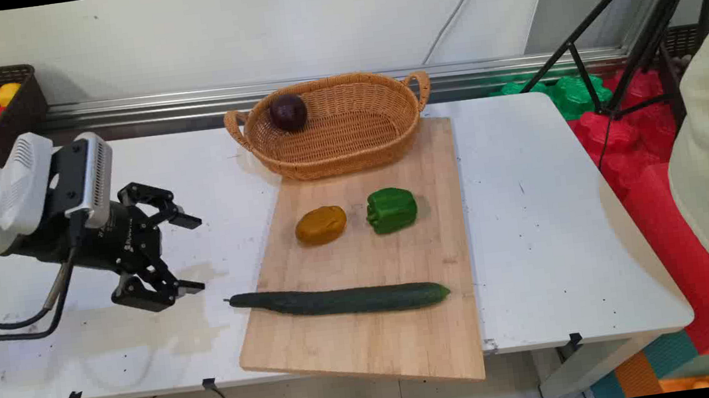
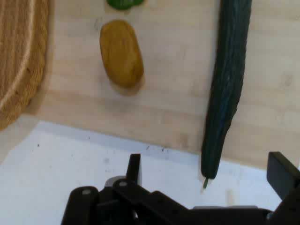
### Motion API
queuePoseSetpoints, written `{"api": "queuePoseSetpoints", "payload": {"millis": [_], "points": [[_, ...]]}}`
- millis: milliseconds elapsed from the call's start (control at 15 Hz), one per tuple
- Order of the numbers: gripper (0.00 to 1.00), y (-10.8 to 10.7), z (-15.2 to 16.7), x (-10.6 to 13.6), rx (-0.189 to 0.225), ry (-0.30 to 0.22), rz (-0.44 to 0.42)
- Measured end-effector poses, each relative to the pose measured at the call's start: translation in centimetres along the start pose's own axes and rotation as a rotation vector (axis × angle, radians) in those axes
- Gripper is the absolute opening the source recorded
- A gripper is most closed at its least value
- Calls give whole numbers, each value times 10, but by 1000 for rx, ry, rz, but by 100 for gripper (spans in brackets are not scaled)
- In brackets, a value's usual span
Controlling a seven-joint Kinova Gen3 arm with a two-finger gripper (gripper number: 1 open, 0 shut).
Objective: Pick up the cucumber from the cutting board
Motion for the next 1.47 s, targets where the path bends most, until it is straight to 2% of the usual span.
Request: {"api": "queuePoseSetpoints", "payload": {"millis": [267,667,1000,1467], "points": [[100,4,1,17,5,52,-2],[100,7,35,60,-14,70,-1],[100,15,86,95,-56,21,-5],[100,24,152,118,-103,-65,-1]]}}
